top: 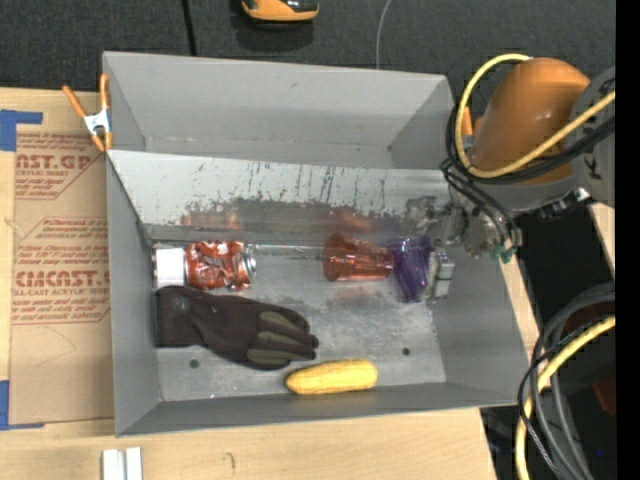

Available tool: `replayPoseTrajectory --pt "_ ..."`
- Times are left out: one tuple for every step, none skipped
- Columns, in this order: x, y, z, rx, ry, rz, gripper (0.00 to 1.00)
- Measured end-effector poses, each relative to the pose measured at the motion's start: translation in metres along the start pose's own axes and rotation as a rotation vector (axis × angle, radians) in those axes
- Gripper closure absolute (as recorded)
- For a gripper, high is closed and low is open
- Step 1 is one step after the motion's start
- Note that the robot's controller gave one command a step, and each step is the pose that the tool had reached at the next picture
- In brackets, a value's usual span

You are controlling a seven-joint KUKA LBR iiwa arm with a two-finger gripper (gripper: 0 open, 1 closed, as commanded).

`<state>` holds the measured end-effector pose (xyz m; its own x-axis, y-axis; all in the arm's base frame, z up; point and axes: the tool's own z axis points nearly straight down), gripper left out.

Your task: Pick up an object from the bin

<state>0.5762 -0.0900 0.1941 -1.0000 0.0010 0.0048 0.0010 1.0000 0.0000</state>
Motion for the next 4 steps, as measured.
replayPoseTrajectory --pt "-0.001 0.0 -0.005 0.001 -0.007 -0.001 0.0" --pt "0.0 0.021 0.125 0.0 -0.006 -0.039 1.0" --pt "0.0 0.021 0.124 0.001 -0.006 -0.039 0.0" --pt "0.0 0.022 0.125 0.001 -0.006 -0.04 0.0"
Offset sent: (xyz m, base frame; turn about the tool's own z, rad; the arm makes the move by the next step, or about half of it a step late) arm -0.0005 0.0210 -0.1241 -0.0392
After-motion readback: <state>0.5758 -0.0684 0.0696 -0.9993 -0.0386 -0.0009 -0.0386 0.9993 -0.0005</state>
